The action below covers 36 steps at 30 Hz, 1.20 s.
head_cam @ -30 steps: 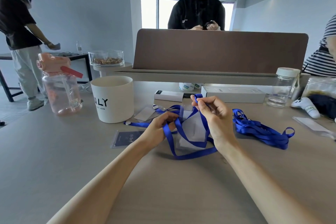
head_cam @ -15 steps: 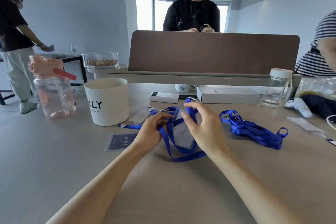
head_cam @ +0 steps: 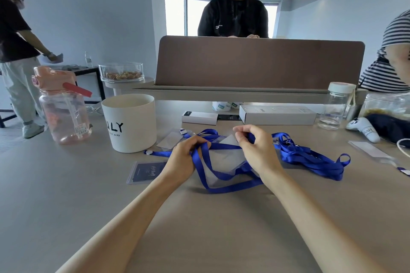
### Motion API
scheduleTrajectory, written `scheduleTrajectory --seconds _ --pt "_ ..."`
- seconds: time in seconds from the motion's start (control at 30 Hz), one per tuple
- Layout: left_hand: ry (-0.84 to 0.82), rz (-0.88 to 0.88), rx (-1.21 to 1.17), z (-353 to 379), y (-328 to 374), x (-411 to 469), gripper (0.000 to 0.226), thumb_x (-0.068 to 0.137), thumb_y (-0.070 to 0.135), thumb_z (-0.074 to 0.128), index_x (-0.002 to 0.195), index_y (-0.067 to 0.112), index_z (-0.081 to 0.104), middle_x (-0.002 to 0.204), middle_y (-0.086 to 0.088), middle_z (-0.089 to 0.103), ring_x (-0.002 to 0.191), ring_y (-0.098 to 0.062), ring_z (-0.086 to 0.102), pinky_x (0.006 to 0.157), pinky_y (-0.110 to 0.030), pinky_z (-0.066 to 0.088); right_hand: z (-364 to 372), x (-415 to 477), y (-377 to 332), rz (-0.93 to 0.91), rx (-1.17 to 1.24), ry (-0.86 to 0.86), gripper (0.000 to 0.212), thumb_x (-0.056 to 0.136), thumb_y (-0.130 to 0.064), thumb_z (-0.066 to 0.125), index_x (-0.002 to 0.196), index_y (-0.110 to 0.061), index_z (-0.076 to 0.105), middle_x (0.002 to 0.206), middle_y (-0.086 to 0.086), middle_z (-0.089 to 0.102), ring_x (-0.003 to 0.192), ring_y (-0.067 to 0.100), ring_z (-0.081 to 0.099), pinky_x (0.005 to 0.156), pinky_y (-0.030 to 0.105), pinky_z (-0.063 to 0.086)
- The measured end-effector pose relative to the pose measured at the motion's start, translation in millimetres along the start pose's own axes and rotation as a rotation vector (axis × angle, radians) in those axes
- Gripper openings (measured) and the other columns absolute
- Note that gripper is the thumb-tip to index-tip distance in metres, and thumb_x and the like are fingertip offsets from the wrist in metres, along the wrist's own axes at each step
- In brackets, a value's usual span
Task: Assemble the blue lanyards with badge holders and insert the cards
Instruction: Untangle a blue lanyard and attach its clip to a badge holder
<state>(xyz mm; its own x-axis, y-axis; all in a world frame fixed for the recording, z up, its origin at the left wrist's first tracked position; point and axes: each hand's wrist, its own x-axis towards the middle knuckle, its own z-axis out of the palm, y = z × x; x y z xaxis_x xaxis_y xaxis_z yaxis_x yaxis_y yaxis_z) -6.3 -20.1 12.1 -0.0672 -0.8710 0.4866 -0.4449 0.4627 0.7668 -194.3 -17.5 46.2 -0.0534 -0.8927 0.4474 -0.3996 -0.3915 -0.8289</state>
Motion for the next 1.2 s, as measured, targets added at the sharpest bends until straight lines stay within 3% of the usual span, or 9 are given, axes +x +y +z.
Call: scheduleTrajectory --seconds 0.17,0.27,0.43,0.67,0.77,0.87,0.97,1.1,1.2 --pt "0.048 -0.091 -0.076 2 2 0 0.023 0.097 0.01 0.053 0.086 0.029 0.062 0.082 0.006 0.064 0.08 -0.013 0.057 0.087 -0.035 0.048 0 -1 0 0.134 0.154 0.084 0.008 0.094 -0.021 0.061 0.099 -0.022 0.067 0.091 -0.011 0.066 0.087 0.004 0.06 0.065 0.009 0.043" --pt "0.094 -0.163 -0.16 -1 3 0 0.029 0.099 0.007 0.047 0.087 0.027 0.065 0.082 0.006 0.064 0.086 -0.02 0.056 0.088 -0.041 0.049 0 -1 -1 0.208 0.246 0.114 0.009 0.094 -0.021 0.061 0.098 -0.02 0.069 0.091 -0.007 0.068 0.084 0.006 0.059 0.064 0.011 0.042" --pt "0.125 -0.159 -0.189 -5 8 -3 0.032 0.103 0.023 0.041 0.097 -0.003 0.06 0.076 0.005 0.058 0.077 -0.014 0.049 0.078 -0.033 0.043 -3 1 -2 0.309 0.391 0.145 0.007 0.092 -0.016 0.065 0.094 -0.019 0.07 0.088 -0.006 0.069 0.082 0.006 0.059 0.064 0.012 0.041" --pt "0.113 -0.21 -0.279 -7 10 -6 0.027 0.103 0.022 0.041 0.087 0.014 0.062 0.069 0.013 0.064 0.073 -0.005 0.06 0.079 -0.029 0.048 -8 5 -3 0.372 0.536 0.264 0.012 0.088 -0.013 0.068 0.082 -0.024 0.07 0.088 -0.005 0.071 0.086 0.007 0.061 0.077 0.017 0.046" --pt "0.087 -0.224 -0.307 -5 12 -6 0.019 0.101 0.013 0.043 0.096 0.009 0.061 0.071 0.017 0.064 0.071 0.004 0.061 0.071 -0.017 0.048 -10 4 -4 0.338 0.578 0.291 0.01 0.088 -0.013 0.068 0.086 -0.023 0.071 0.084 -0.009 0.07 0.08 0.001 0.06 0.065 0.007 0.044" --pt "0.056 -0.221 -0.264 0 14 -8 0.016 0.098 0.009 0.049 0.105 0.022 0.056 0.085 0.015 0.063 0.07 0.007 0.058 0.062 -0.008 0.043 -8 1 -5 0.275 0.551 0.291 0.007 0.088 -0.013 0.069 0.091 -0.018 0.072 0.083 -0.007 0.07 0.075 0.001 0.061 0.056 0.0 0.041" --pt "0.113 -0.128 -0.076 1 6 -7 0.033 0.093 0.013 0.057 0.114 0.036 0.046 0.11 0.014 0.056 0.095 -0.006 0.056 0.076 -0.016 0.046 -4 -1 -5 0.16 0.437 0.254 0.012 0.088 -0.016 0.069 0.083 -0.026 0.072 0.076 -0.01 0.069 0.071 0.004 0.06 0.06 0.004 0.045" --pt "0.162 -0.088 -0.091 0 7 -7 0.049 0.084 0.048 0.064 0.124 0.033 0.042 0.118 0.006 0.053 0.103 -0.012 0.054 0.081 -0.027 0.052 3 -6 -2 -0.015 0.23 0.158 0.015 0.089 -0.021 0.067 0.08 -0.033 0.07 0.067 -0.019 0.066 0.067 0.0 0.057 0.062 0.01 0.045" --pt "0.149 -0.109 -0.023 2 5 -8 0.039 0.087 0.033 0.068 0.121 0.024 0.05 0.107 0.011 0.06 0.099 -0.01 0.057 0.082 -0.025 0.05 6 -8 -1 -0.085 0.162 0.135 0.012 0.09 -0.022 0.066 0.084 -0.031 0.071 0.068 -0.024 0.063 0.068 -0.001 0.056 0.061 0.01 0.044"
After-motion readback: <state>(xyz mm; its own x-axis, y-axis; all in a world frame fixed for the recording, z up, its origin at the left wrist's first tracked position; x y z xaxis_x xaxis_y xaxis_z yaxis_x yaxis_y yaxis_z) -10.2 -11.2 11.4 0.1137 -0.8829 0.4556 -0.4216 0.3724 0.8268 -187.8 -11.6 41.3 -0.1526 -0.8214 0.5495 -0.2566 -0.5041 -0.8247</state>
